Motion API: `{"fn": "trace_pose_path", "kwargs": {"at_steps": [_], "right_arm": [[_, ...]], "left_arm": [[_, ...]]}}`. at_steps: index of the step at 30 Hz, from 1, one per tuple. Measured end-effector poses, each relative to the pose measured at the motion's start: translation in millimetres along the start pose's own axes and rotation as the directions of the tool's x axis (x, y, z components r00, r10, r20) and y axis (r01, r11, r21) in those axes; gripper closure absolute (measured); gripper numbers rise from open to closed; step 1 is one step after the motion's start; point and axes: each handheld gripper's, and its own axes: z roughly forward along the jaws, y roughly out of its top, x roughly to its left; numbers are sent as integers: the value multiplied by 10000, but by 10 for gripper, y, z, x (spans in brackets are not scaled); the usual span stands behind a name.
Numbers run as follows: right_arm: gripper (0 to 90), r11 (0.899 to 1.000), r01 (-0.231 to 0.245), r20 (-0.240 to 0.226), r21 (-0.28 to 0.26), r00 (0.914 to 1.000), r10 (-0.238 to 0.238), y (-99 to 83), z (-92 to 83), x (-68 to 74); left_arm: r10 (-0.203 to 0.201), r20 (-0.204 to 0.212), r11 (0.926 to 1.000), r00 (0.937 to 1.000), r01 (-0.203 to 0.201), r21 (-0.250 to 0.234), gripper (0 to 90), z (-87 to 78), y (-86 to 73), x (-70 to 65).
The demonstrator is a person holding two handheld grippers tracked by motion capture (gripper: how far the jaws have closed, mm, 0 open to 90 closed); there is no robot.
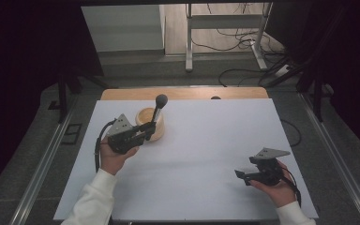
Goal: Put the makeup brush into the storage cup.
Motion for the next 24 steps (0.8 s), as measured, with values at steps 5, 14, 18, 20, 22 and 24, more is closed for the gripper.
{"fn": "trace_pose_path", "kwargs": {"at_steps": [5,14,18,20,22,24], "right_arm": [[197,10000,32,-11,30,10000,-32,-1,8,2],[196,10000,-6,-57,46,10000,7,-3,10,-1],[196,10000,11,-62,68,10000,-11,-8,17,-4],[196,10000,28,-61,71,10000,-27,-8,18,-5],[197,10000,27,-69,79,10000,-27,-9,19,-5],[196,10000,22,-64,80,10000,-21,-9,19,-6]], "left_arm": [[-86,-42,9999,10000,86,-56,748,25,34,41],[-41,-104,10000,9999,40,-70,748,70,124,85],[-34,-139,9999,9999,32,-100,748,84,176,121],[-32,-178,10000,9998,31,-93,748,93,196,139],[-40,-203,10000,9998,39,-62,748,99,205,154],[-101,-218,9999,9997,99,-94,748,106,209,171]]}}
